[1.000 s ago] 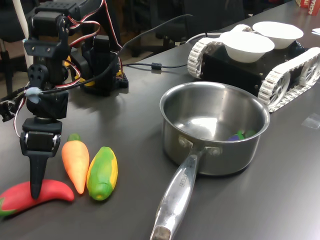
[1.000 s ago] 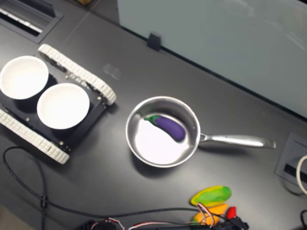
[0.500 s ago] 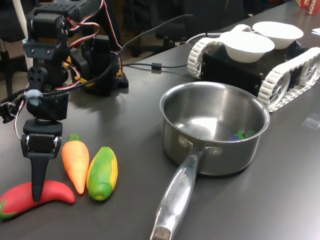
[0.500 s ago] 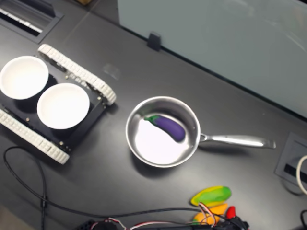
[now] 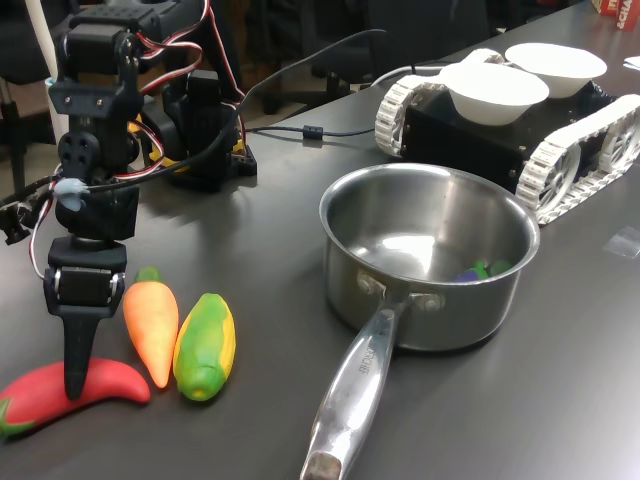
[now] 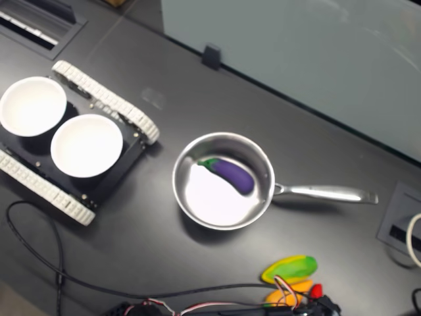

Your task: Pick up the chilli and place them in the pan

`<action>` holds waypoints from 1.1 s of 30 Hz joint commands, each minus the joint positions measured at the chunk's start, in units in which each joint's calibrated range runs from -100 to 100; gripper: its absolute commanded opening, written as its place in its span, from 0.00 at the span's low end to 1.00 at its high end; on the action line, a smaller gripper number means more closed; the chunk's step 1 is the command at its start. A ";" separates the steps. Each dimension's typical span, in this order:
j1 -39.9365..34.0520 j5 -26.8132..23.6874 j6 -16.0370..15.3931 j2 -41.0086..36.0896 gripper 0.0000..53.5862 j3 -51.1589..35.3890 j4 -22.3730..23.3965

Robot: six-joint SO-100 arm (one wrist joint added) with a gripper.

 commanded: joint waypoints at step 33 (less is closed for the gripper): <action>-4.99 0.29 9.76 -0.34 0.46 5.17 -1.48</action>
